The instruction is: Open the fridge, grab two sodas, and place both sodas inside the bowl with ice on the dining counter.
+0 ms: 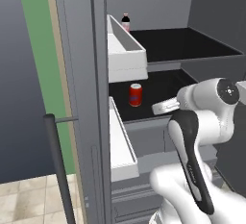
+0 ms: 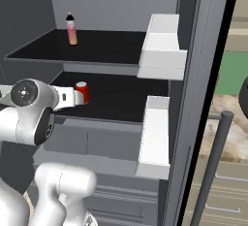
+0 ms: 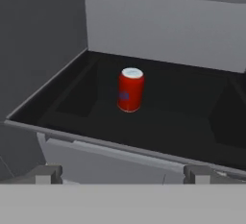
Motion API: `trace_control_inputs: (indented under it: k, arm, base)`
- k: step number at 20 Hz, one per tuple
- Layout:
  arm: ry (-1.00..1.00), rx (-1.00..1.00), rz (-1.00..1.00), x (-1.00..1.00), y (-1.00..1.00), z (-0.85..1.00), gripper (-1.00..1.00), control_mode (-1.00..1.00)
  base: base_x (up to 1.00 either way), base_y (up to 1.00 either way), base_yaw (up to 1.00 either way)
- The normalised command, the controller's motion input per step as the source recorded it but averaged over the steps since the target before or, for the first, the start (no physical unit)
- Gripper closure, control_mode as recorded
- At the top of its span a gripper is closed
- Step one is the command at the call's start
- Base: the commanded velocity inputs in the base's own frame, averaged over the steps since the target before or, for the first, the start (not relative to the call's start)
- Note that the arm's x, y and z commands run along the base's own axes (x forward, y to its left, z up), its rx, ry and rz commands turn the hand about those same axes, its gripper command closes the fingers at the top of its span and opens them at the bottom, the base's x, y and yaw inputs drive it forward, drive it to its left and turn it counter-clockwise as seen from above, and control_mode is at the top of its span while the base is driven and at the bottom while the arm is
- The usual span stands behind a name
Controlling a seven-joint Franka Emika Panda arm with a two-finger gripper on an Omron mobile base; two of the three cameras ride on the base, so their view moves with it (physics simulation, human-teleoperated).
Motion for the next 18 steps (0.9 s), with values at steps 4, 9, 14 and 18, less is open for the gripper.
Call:
trace_control_inputs:
  k: [4,9,14,18]
  arm:
    - [-0.10,0.02,0.12,0.55,-0.09,-0.34,-1.00,-1.00]
    - [-0.12,0.00,0.07,0.21,0.00,-0.04,-1.00,-1.00]
    - [-0.02,0.00,-0.01,0.00,0.00,0.00,-1.00,-1.00]
    - [0.00,0.00,-0.04,0.05,0.00,0.00,-1.00,-1.00]
  base:
    - [0.00,0.00,0.00]
    - [0.00,0.00,0.00]
    - [0.00,0.00,0.00]
    - [0.00,0.00,0.00]
